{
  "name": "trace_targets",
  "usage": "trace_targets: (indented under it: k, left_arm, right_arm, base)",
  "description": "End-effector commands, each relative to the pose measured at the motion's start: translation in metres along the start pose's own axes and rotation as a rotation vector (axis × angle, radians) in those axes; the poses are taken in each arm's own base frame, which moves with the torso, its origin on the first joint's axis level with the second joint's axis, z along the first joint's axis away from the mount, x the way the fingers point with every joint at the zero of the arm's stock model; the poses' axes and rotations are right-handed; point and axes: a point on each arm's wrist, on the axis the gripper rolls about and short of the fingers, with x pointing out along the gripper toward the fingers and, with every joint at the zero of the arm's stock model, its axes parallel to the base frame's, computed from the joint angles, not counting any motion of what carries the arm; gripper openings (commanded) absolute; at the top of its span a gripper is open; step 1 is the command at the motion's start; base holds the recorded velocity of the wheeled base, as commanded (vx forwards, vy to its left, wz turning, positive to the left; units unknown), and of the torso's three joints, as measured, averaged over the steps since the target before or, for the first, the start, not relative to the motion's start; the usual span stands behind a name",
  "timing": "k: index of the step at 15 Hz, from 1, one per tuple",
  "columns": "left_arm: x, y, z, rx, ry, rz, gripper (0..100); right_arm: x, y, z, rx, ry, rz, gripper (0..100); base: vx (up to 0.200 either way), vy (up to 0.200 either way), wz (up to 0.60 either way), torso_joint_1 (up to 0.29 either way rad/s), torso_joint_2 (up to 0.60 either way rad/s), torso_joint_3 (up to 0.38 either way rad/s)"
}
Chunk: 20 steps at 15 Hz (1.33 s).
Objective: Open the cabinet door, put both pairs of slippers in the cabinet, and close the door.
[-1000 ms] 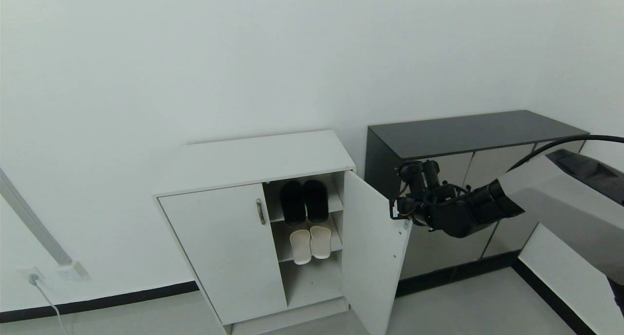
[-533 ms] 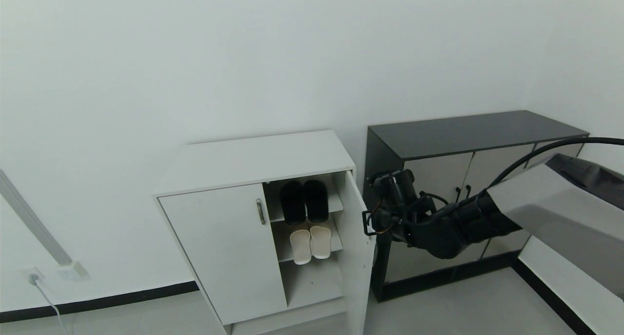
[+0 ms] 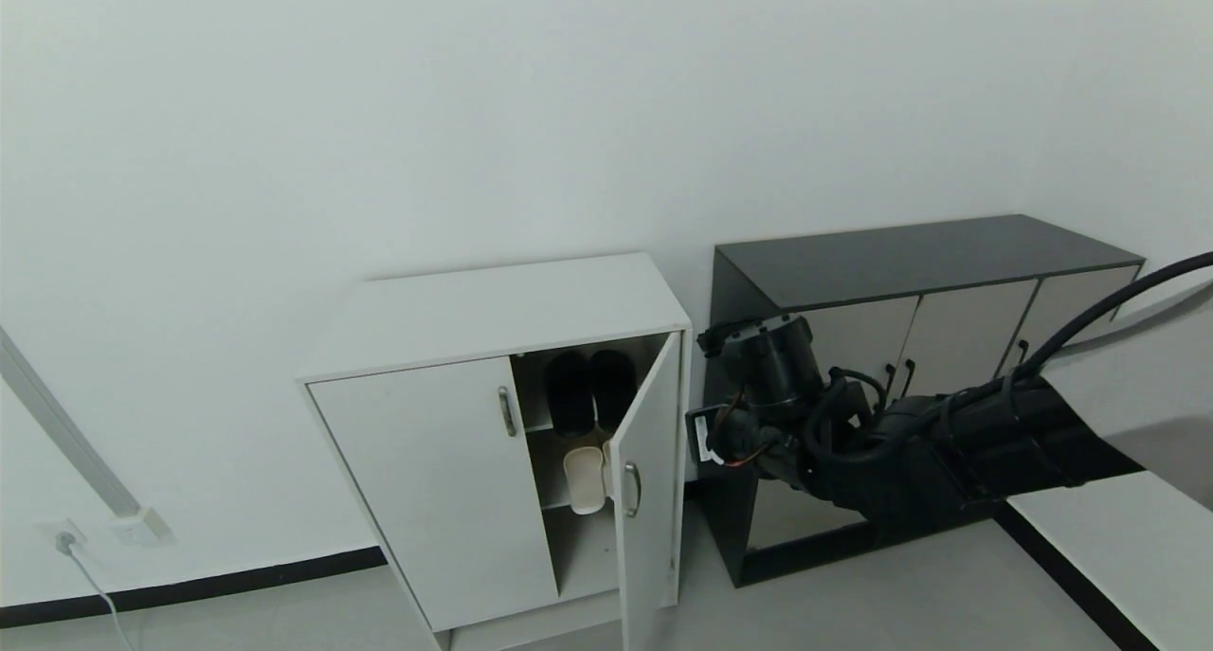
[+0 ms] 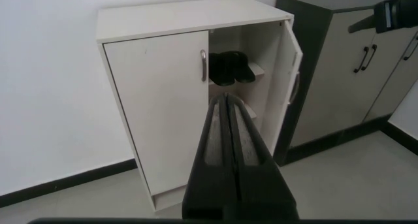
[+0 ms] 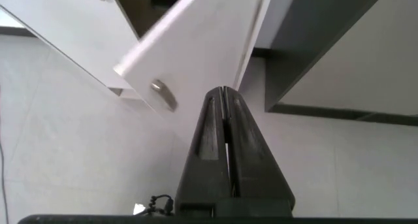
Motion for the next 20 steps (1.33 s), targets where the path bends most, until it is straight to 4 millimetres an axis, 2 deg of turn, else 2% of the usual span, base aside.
trace_targets:
  k: [1,5,13,20]
  left_arm:
    - [0.0,0.0,0.0,-0.001,0.0,0.0,0]
    - [0.0,0.0,0.0,-0.001,0.0,0.0,0]
    - [0.0,0.0,0.0,-0.001,0.0,0.0,0]
    - [0.0,0.0,0.0,-0.001,0.0,0.0,0]
  right_arm:
    - [-0.014,0.0,0.008,0.005,-0.028,0.012,0]
    - [-0.014,0.0,0.005,0.001,-0.021,0.009,0]
    - [-0.013,0.002,-0.002,-0.014,-0.003,0.012,0]
    - [-0.014,-0.005,-0.01,-0.009,-0.01,0.002,0]
  base:
    - [0.0,0.0,0.0,0.0,0.0,0.0]
    - [0.0,0.0,0.0,0.0,0.0,0.0]
    - [0.0,0.0,0.6,0.002,0.0,0.003]
    - [0.0,0.0,0.0,0.0,0.0,0.0]
